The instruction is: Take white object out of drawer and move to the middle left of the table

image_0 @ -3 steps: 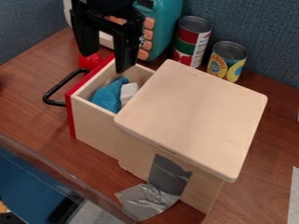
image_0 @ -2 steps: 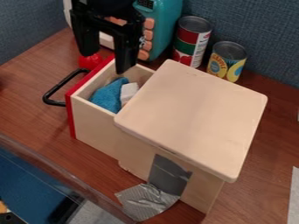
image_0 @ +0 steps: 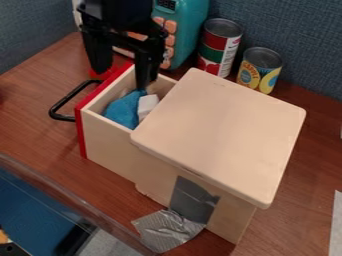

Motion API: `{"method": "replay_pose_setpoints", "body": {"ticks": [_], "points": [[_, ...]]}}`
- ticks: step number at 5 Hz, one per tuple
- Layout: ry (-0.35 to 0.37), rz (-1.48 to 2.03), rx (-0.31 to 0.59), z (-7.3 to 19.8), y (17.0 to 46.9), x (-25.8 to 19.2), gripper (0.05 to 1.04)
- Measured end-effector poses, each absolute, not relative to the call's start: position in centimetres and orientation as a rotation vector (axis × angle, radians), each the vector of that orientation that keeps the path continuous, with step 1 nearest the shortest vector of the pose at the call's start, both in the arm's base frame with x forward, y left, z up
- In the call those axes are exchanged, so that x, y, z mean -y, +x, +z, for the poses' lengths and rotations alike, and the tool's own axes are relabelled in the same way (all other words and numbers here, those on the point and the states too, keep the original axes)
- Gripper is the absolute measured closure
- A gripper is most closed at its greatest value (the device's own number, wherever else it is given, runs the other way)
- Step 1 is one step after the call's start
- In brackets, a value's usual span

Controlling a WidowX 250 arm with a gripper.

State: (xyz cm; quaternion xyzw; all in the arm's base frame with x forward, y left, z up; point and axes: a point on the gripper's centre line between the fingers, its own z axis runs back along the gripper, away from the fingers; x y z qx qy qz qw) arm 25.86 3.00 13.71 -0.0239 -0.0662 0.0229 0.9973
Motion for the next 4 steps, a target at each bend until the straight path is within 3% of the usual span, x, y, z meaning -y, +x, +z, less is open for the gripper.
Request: {"method": "replay_pose_setpoints", "body": {"ticks": [4], "points": [[-0.112,0.216,0.14,11.0,28.3,-2.4,0.085]]}}
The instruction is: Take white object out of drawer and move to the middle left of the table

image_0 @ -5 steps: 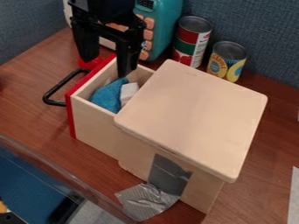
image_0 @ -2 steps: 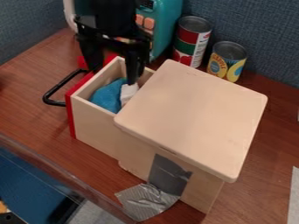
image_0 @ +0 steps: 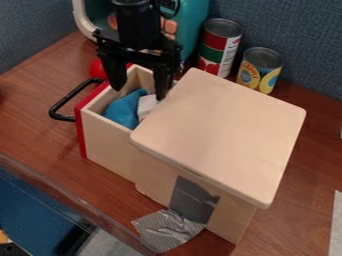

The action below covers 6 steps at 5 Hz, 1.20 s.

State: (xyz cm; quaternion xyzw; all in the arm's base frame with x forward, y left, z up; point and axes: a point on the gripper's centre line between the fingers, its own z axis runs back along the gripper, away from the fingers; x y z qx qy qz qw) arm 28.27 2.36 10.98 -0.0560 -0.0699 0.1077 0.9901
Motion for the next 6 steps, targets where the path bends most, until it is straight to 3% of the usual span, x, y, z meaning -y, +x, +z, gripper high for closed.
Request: {"method": "replay_pose_setpoints", "body": {"ticks": [4,6], "points": [[-0.133,0.355,0.169,10.8,29.4,-4.8,0.085],[-0.172,0.463,0.139,10.4,28.9,-4.5,0.085]]}}
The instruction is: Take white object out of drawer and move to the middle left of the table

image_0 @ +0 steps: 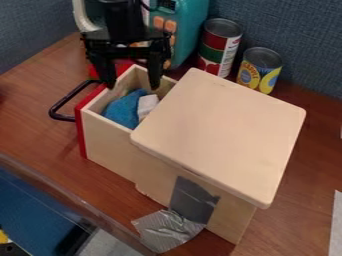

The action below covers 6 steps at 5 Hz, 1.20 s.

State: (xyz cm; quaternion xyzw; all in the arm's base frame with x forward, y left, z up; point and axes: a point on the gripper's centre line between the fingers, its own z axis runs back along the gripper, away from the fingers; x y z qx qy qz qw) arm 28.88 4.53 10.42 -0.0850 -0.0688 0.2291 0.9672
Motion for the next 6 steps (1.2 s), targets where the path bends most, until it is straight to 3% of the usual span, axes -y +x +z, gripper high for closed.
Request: {"method": "replay_pose_setpoints", "body": {"ticks": [6], "points": [[-0.157,0.555,0.078,8.1,29.2,-3.9,0.084]]}}
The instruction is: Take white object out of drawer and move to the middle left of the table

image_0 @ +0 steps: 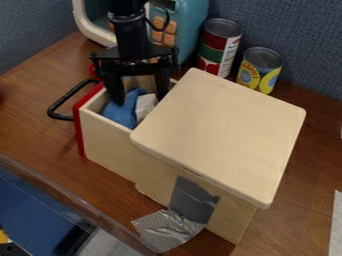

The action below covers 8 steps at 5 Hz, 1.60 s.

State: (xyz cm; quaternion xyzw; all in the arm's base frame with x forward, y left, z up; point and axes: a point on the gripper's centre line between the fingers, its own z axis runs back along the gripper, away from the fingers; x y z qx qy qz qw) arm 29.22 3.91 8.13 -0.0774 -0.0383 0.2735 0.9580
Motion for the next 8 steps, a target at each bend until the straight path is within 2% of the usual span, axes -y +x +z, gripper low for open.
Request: {"method": "replay_pose_setpoints", "body": {"ticks": [1,2,3,4,6,8], "points": [[-0.144,0.564,0.068,7.5,29.2,-4.1,0.121],[-0.133,0.559,0.056,6.9,29.0,-4.2,0.404],[-0.136,0.541,0.055,6.9,29.0,-4.1,0.617],[-0.164,0.507,0.063,8.2,29.0,-3.7,0.617],[-0.191,0.436,0.171,12.9,29.4,-5.3,0.618],[-0.117,0.468,0.249,15.3,28.6,-11.2,0.618]]}}
